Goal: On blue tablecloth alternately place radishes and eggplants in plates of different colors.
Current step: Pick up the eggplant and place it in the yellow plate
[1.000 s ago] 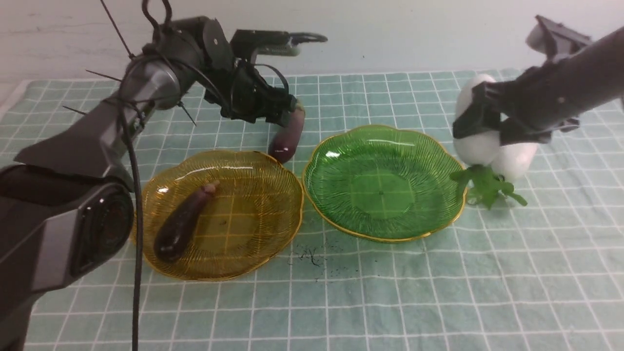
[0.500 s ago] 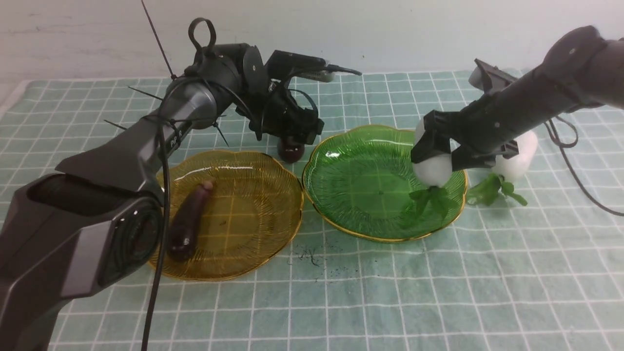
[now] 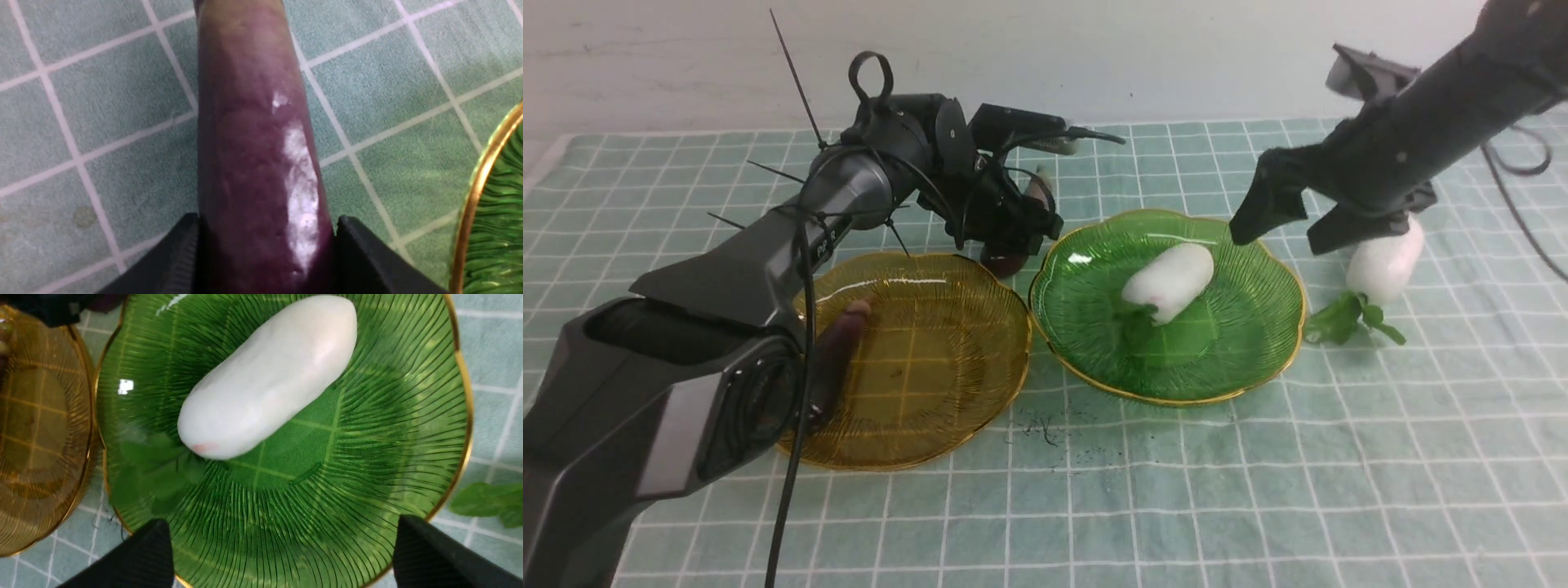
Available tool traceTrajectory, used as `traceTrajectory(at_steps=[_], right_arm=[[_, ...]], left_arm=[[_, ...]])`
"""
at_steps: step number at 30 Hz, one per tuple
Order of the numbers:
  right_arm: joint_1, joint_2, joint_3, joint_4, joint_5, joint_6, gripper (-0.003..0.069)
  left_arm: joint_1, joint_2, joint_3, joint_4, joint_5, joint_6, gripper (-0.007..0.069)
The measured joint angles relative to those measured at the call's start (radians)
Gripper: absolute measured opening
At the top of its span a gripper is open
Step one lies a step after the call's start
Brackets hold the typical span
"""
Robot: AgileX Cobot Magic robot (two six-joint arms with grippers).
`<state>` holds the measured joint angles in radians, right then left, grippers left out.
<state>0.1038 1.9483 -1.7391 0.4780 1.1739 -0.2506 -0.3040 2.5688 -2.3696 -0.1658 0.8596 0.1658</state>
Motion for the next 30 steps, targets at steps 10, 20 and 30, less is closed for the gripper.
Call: traceTrajectory(at_steps=[10,20,30], right_arm=[[0.001,-0.228,-0.121,-0.386,0.080,0.167,0.0499],[-0.108,-0.279,-0.080,-0.444,0.089,0.220,0.0255],[-0.304,-0.189,-0.046,-0.326,0.090,0.280,0.0096]], left_arm=[[0.001,-0.207,-0.174,0.012,0.256,-0.008,0.0363],[0.001,-0.418,-0.138,0.060,0.395,-0.043,0.0363],[0.001,-0.661,0.527,0.074,0.394,-0.128,0.0363]])
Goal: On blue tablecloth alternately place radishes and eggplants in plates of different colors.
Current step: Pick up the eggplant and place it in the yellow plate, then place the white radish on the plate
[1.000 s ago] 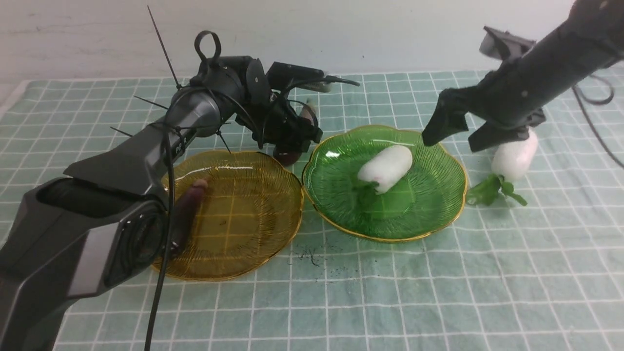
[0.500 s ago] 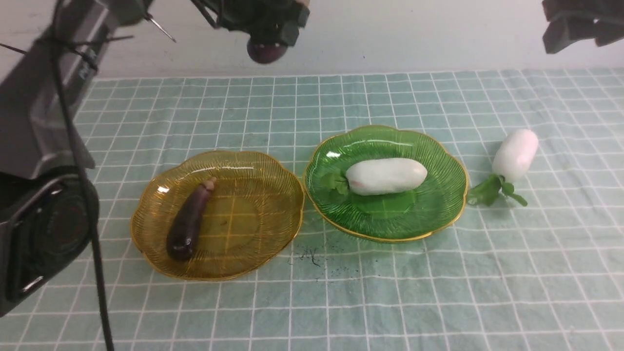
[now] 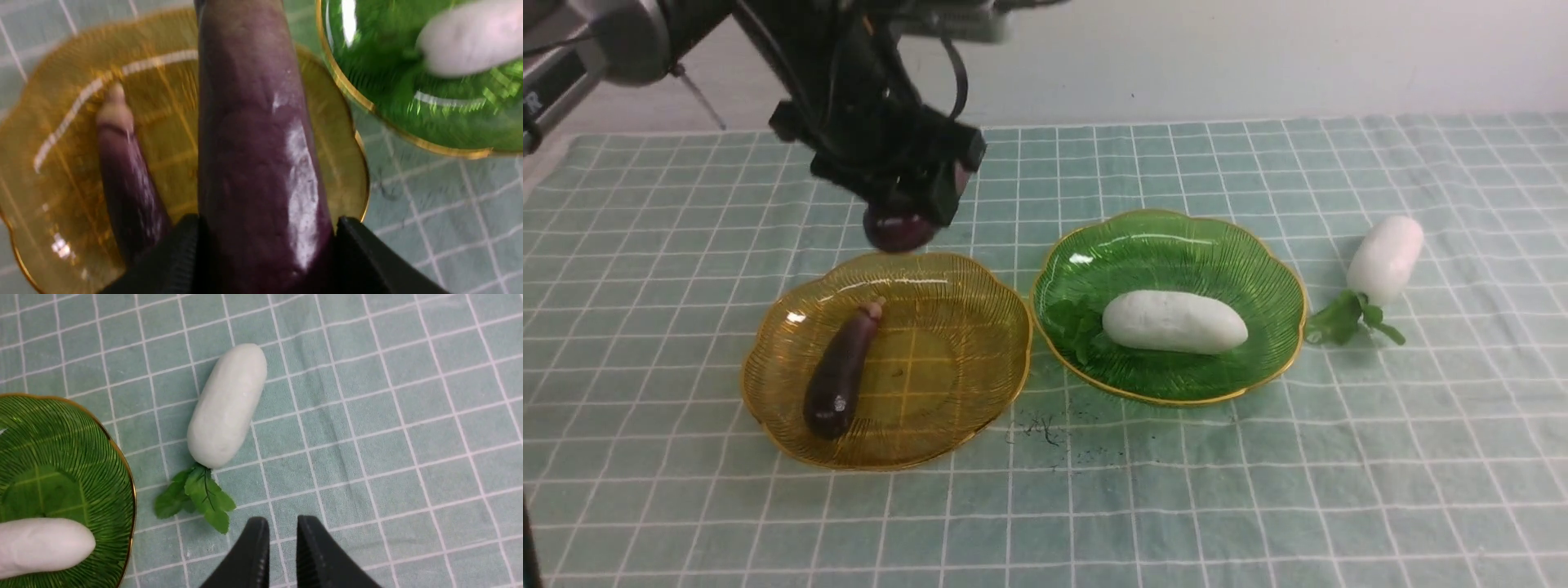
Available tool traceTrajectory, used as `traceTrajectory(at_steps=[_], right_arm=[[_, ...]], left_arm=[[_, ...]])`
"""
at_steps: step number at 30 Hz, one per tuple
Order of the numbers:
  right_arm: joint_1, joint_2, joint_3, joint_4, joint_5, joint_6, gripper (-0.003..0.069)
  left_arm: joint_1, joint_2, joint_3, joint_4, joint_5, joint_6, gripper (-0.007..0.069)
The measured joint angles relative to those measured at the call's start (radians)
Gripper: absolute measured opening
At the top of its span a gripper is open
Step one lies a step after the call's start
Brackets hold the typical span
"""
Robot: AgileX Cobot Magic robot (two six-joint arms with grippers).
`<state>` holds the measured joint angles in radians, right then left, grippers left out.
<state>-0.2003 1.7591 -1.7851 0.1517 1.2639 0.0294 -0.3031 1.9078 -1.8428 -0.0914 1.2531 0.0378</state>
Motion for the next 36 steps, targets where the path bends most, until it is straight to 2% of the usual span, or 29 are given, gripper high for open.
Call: traceTrajectory(at_steps=[4,6,7,12,16,18,21,24,26,28,32,33,36], right_arm=[[-0.005,0.087,0.000,0.068,-0.007,-0.010,0.0151],[-0.005,0.136,0.000,0.109,-0.024,-0.012,0.0210],[-0.005,0.186,0.000,0.144,-0.054,-0.013,0.0276],[-0.005,0.321,0.000,0.208,-0.175,-0.013,0.0504],[-0.003,0.402,-0.019,0.258,-0.238,-0.014,0.0636],[0.001,0.440,-0.040,0.278,-0.250,-0.014,0.0668],[0.014,0.498,-0.087,0.308,-0.259,-0.022,0.0685],[0.026,0.548,-0.133,0.316,-0.260,-0.029,0.0687],[0.030,0.574,-0.154,0.318,-0.257,-0.029,0.0685],[0.030,0.598,-0.174,0.326,-0.248,-0.029,0.0666],[0.030,0.616,-0.195,0.340,-0.225,-0.029,0.0530],[0.030,0.617,-0.207,0.340,-0.206,-0.029,0.0439],[0.028,0.618,-0.272,0.324,-0.146,-0.029,0.0455]], left_arm=[[0.000,-0.011,0.167,0.001,-0.026,-0.003,0.0363],[0.000,0.006,0.211,0.001,-0.045,-0.003,0.0363],[0.000,0.018,0.219,0.001,-0.050,-0.003,0.0363],[0.000,0.089,0.225,0.021,-0.062,-0.007,0.0363],[0.000,0.121,0.225,0.026,-0.072,-0.013,0.0363],[0.000,0.128,0.225,0.026,-0.079,-0.020,0.0368],[0.000,0.132,0.225,0.032,-0.079,-0.038,0.0455],[0.000,0.136,0.222,0.051,-0.073,-0.068,0.0590],[0.000,0.138,0.208,0.062,-0.053,-0.087,0.0647],[0.000,0.138,0.176,0.083,-0.042,-0.107,0.0668],[0.000,0.123,0.107,0.127,-0.036,-0.129,0.0598],[0.000,0.098,0.078,0.147,-0.036,-0.136,0.0494],[0.000,0.018,0.045,0.162,-0.029,-0.141,0.0204]])
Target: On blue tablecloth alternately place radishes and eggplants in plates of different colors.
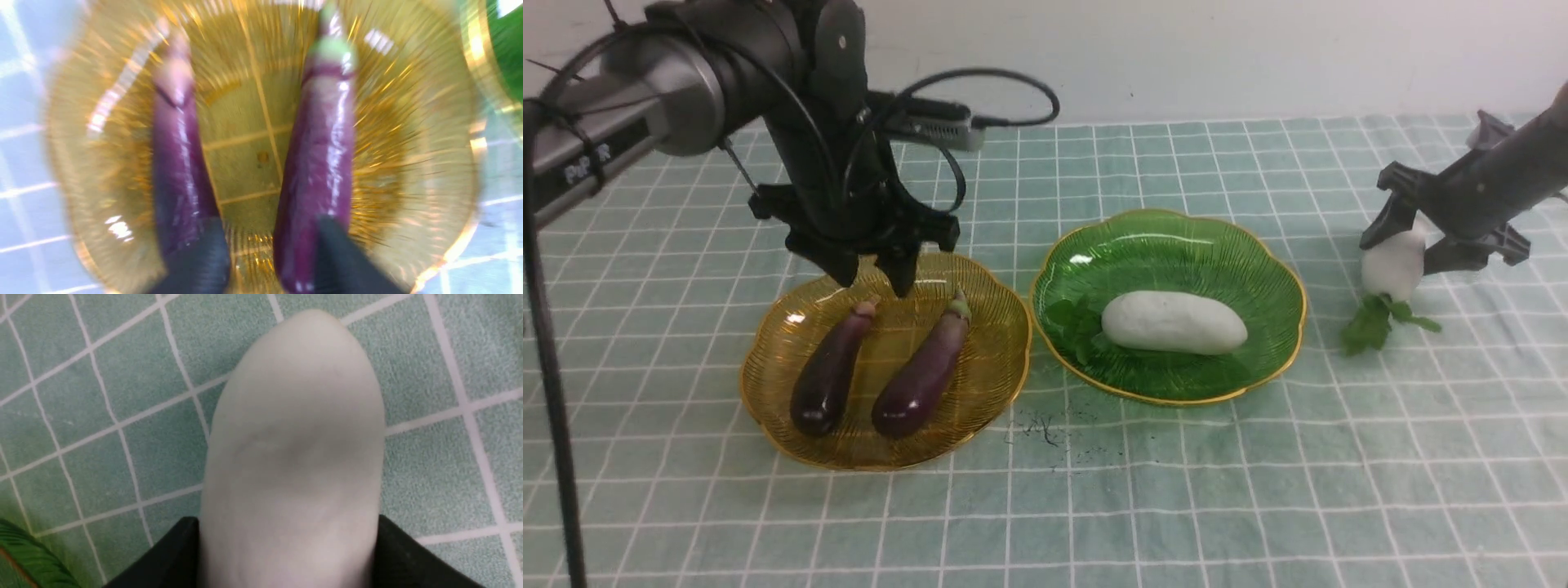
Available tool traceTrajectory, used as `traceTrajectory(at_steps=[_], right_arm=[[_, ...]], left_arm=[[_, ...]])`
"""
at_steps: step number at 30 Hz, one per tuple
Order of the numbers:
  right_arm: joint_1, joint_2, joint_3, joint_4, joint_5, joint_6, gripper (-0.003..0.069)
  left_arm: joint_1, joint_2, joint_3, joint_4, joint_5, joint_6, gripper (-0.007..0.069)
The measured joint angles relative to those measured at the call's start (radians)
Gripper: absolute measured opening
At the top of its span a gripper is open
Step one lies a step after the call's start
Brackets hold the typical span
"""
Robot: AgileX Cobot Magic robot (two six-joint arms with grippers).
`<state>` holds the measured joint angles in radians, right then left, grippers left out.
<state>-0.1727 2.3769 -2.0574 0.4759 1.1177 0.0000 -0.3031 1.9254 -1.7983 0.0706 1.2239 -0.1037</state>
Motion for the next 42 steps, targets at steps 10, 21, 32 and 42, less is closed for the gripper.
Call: traceTrajectory(at_steps=[10,21,32,42], right_arm=[[0.080,-0.091,-0.373,0.120,0.117,-0.221,0.0454],[0.338,0.082,-0.373,-0.111,0.137,-0.335,0.0454],[0.422,0.098,-0.373,-0.231,0.137,-0.296,0.0489],[0.423,0.000,-0.239,-0.252,0.134,-0.133,0.0569]], left_arm=[[0.000,-0.380,0.102,-0.054,0.022,0.002,-0.0008],[0.000,-0.552,0.320,-0.058,0.030,0.002,-0.0008],[0.000,-0.590,0.342,-0.058,0.031,0.002,-0.0008],[0.000,-0.590,0.342,-0.059,0.031,0.029,-0.0008]])
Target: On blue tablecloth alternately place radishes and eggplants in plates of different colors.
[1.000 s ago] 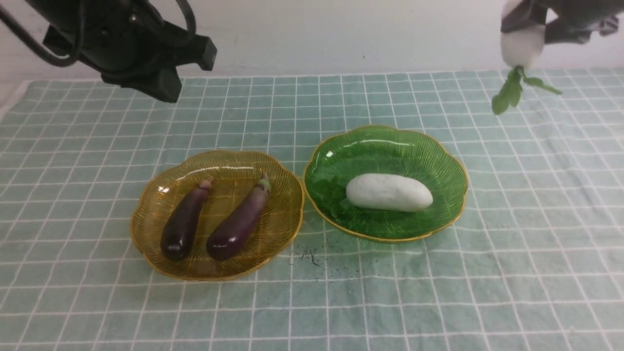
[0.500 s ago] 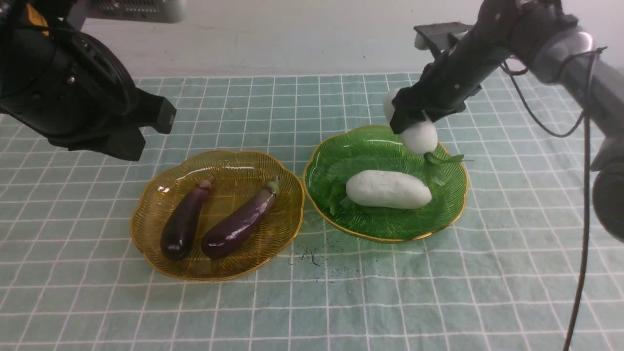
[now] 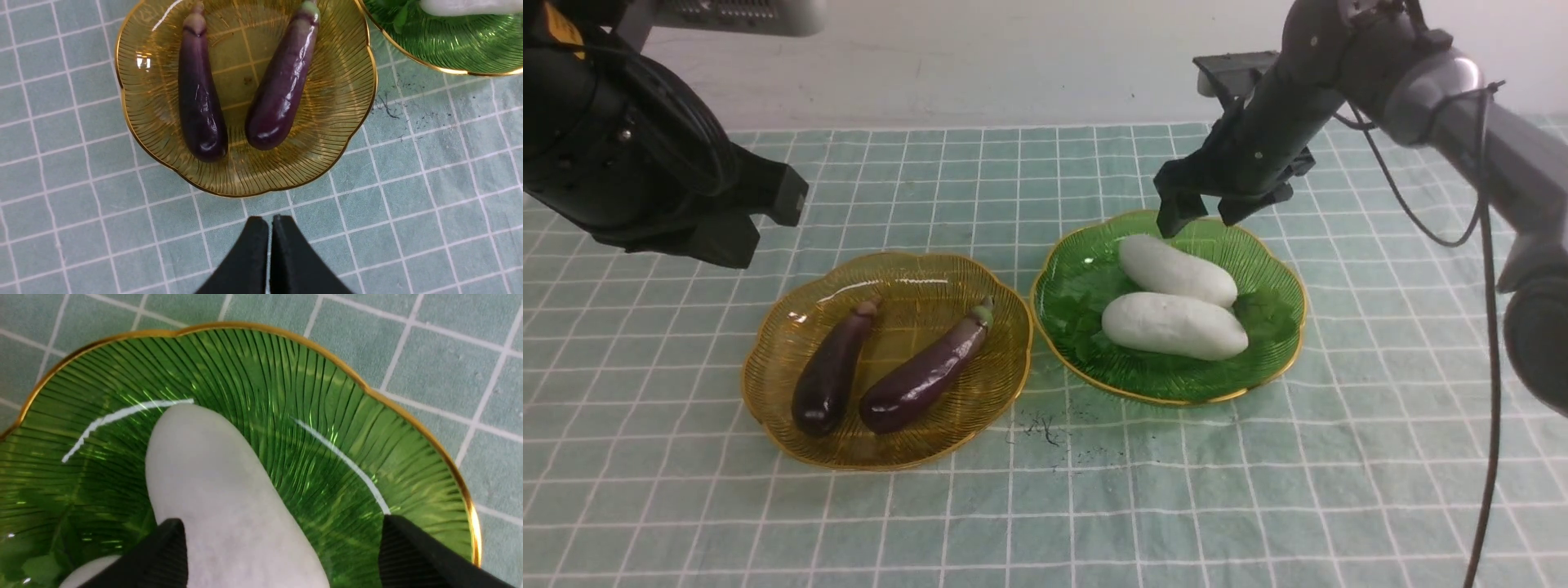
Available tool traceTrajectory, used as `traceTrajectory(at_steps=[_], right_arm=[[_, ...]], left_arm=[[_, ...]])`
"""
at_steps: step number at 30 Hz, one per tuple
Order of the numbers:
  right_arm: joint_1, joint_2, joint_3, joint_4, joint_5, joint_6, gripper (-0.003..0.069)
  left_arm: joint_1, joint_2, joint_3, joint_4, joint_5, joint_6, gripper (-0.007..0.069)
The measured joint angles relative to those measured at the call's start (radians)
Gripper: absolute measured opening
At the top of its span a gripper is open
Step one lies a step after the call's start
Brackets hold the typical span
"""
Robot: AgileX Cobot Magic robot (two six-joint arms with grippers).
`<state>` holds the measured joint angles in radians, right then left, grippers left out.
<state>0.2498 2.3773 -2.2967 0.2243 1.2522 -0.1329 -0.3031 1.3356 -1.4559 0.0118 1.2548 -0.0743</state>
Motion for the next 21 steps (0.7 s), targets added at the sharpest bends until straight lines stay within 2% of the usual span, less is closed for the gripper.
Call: traceTrajectory(at_steps=[3,6,8,10,11,12,14,18,20,21], right_arm=[[-0.001,-0.109,0.088,-0.011,0.000,0.032,0.0533],[-0.001,-0.270,0.165,-0.032,0.000,0.046,0.0438],[-0.001,-0.385,0.217,-0.058,0.000,0.060,0.0354],[-0.001,-0.536,0.270,-0.089,0.000,0.081,0.0227],[-0.001,-0.581,0.288,-0.099,0.000,0.088,0.0201],[-0.001,-0.640,0.321,-0.110,0.000,0.096,0.0134],[-0.002,-0.759,0.384,-0.125,0.000,0.111,0.0052],[-0.002,-1.022,0.587,-0.130,-0.064,0.122,-0.0005],[-0.002,-1.241,0.789,-0.131,-0.249,0.122,-0.0013],[-0.002,-1.259,0.827,-0.132,-0.282,0.122,-0.0013]], left_arm=[[0.000,0.000,0.000,-0.003,0.000,0.007,-0.0008],[0.000,0.000,0.000,-0.012,0.000,0.007,-0.0008],[0.000,-0.003,0.000,-0.012,0.000,0.007,-0.0008],[0.000,-0.015,0.000,-0.024,0.000,0.007,-0.0008],[0.000,-0.021,0.000,-0.027,0.000,0.007,-0.0008],[0.000,-0.025,0.000,-0.029,0.000,0.007,-0.0008],[0.000,-0.041,0.000,-0.033,0.000,0.007,-0.0008],[0.000,-0.070,0.000,-0.041,-0.004,0.007,-0.0008],[0.000,-0.104,0.013,-0.047,-0.032,0.015,-0.0008],[0.000,-0.111,0.017,-0.048,-0.036,0.016,-0.0008]])
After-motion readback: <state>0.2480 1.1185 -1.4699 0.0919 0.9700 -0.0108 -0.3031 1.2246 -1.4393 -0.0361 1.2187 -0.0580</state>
